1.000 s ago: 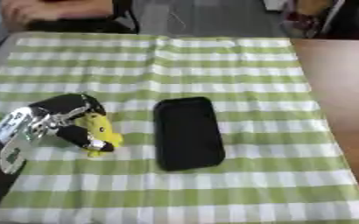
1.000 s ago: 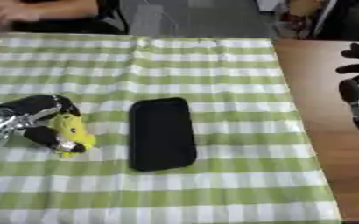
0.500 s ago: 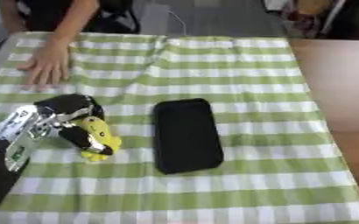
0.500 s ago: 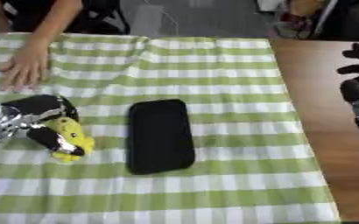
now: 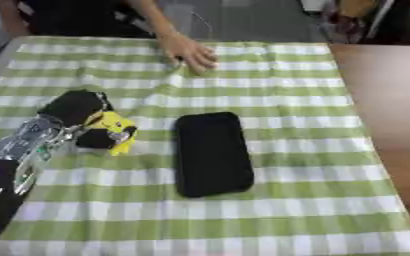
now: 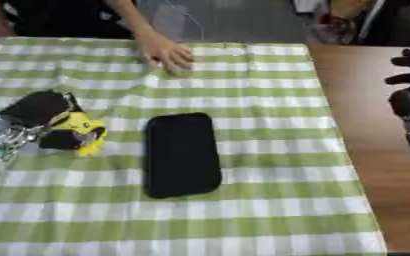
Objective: Pick up objects on the table and place them in the box.
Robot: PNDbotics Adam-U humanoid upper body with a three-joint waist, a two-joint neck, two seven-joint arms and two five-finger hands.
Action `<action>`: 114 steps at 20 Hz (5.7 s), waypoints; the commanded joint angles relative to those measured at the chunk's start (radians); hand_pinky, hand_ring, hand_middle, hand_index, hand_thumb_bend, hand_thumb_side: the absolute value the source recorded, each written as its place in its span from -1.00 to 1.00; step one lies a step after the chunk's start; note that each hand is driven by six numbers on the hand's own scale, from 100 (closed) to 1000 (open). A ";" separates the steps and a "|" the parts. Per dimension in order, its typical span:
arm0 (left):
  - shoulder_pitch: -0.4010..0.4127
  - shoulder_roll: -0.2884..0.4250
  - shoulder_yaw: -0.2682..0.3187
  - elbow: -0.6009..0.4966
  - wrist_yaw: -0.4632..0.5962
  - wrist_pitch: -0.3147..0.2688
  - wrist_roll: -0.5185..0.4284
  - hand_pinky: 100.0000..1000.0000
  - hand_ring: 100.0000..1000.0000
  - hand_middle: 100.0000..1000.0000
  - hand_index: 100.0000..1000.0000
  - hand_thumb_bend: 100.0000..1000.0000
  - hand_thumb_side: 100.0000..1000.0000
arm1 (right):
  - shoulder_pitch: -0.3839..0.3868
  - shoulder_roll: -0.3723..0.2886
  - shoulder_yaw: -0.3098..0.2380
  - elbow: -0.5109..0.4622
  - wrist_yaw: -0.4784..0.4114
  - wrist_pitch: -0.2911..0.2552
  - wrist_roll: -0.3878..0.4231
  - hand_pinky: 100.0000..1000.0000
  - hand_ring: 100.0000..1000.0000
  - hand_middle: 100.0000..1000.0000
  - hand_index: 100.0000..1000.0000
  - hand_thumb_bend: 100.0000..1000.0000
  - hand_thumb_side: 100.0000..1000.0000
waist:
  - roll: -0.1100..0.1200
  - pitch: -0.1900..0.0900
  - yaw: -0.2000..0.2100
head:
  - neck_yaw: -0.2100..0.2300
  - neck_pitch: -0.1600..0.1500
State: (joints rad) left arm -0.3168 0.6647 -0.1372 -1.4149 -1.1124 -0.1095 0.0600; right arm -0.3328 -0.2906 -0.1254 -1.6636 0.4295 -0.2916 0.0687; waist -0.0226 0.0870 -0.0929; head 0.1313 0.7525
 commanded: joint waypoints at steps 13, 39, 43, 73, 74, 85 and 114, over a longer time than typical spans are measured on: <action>-0.031 0.017 0.034 -0.012 0.032 0.027 0.284 -1.00 -1.00 -1.00 -1.00 -1.00 1.00 | -0.011 -0.020 -0.004 -0.015 -0.005 0.000 -0.006 -0.12 0.27 0.52 0.83 0.24 1.00 | 0.003 -0.010 0.000 | -0.001 -0.011; -0.312 -0.107 -0.096 -0.142 0.020 -0.076 0.024 -1.00 -1.00 -1.00 -1.00 -0.92 0.69 | -0.014 -0.017 0.003 -0.015 -0.002 -0.002 -0.001 -0.12 0.27 0.52 0.84 0.24 1.00 | 0.002 -0.019 -0.006 | 0.014 -0.009; -0.350 -0.146 -0.132 -0.085 -0.003 -0.114 0.008 -1.00 -1.00 -1.00 -1.00 -0.93 0.71 | -0.016 -0.016 0.005 -0.015 -0.003 -0.003 0.001 -0.12 0.27 0.52 0.84 0.24 1.00 | 0.001 -0.018 -0.010 | 0.019 -0.008; -0.344 -0.244 -0.266 0.082 0.047 -0.289 -0.093 -1.00 -1.00 -1.00 -1.00 -0.85 0.75 | -0.021 -0.010 0.009 -0.014 -0.008 -0.005 0.007 -0.12 0.27 0.52 0.84 0.24 1.00 | -0.003 -0.014 -0.009 | 0.033 -0.002; -0.342 -0.243 -0.265 0.083 0.044 -0.290 -0.095 -1.00 -1.00 -1.00 -1.00 -0.85 0.75 | -0.021 -0.011 0.009 -0.014 -0.008 -0.005 0.006 -0.12 0.27 0.52 0.84 0.24 1.00 | -0.003 -0.014 -0.009 | 0.033 -0.002; -0.336 -0.239 -0.260 0.091 0.020 -0.293 -0.094 -1.00 -1.00 -1.00 -0.99 -0.72 0.73 | -0.021 -0.011 0.009 -0.013 -0.008 -0.006 0.007 -0.12 0.27 0.52 0.84 0.24 1.00 | -0.004 -0.014 -0.007 | 0.035 -0.004; -0.327 -0.230 -0.254 0.078 -0.003 -0.313 -0.102 -1.00 -1.00 -0.73 -0.47 -0.03 0.79 | -0.022 -0.013 0.010 -0.013 -0.009 -0.006 0.008 -0.12 0.27 0.52 0.84 0.24 1.00 | -0.004 -0.015 -0.004 | 0.036 -0.006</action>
State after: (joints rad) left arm -0.6340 0.4122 -0.4056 -1.3157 -1.1142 -0.4189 -0.0396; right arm -0.3405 -0.2891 -0.1133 -1.6636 0.4253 -0.2963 0.0751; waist -0.0259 0.0823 -0.0981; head 0.1592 0.7530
